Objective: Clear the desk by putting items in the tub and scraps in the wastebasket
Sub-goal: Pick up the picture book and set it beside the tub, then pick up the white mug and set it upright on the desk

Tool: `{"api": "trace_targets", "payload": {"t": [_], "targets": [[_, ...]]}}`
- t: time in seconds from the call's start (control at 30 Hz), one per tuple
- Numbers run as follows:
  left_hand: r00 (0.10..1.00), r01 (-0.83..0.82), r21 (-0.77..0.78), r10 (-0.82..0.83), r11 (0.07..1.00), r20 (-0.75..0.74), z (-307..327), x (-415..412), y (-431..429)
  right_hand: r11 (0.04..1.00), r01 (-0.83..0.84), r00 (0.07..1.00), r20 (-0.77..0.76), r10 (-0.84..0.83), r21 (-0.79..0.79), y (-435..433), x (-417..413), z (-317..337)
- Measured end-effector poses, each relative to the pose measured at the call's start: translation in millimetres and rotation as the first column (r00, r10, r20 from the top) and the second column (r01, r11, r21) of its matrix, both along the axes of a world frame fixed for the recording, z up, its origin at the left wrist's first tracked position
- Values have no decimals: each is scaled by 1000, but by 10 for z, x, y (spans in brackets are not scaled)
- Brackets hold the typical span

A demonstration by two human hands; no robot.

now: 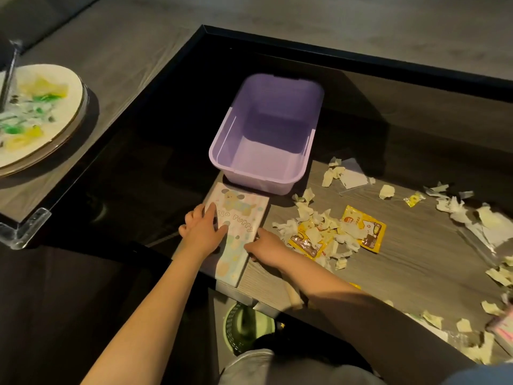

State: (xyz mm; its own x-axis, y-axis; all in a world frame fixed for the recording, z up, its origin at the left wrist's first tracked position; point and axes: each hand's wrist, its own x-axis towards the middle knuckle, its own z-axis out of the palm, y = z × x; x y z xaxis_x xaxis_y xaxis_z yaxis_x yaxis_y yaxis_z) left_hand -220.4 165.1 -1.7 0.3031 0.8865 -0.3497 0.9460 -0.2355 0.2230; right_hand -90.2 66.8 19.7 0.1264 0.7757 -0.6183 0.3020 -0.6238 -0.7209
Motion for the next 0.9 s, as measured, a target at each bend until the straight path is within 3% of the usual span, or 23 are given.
{"api": "trace_targets", "payload": {"t": [0.07, 0.2, 0.3, 0.4, 0.47, 0.53, 0.6, 0.7, 0.9], "targets": [[1000, 23, -6, -23, 1000, -15, 14, 21, -36, 1000, -26, 999, 32, 26, -12, -2, 41, 25], [999, 9, 69, -12, 998, 44, 97, 80, -94, 991, -130, 954, 274, 121, 17, 13, 162, 104], [980, -45, 170, 10, 984, 200, 218, 182, -131, 988, 66, 947, 302, -107, 141, -16, 314, 191], [935, -82, 400, -68, 913, 348, 385, 334, -146, 852, 321, 818, 333, -470, 413, -78, 526, 290], [907, 3, 544, -232, 839, 352, 481, 453, -138, 780, 294, 746, 378, -549, 553, -77, 673, 325], [880, 207, 589, -412, 781, 237, 527, 580, -111, 809, 188, 783, 413, -465, 557, -35, 772, 318], [866, 367, 513, -486, 776, 115, 535, 684, -78, 861, 112, 835, 423, -352, 495, 11, 805, 306], [891, 367, 404, -442, 838, 106, 500, 743, -22, 893, 88, 852, 431, -297, 441, 23, 776, 287], [903, 343, 433, -419, 833, 91, 540, 590, 61, 918, -10, 862, 469, -194, 397, -18, 644, 313]]}}
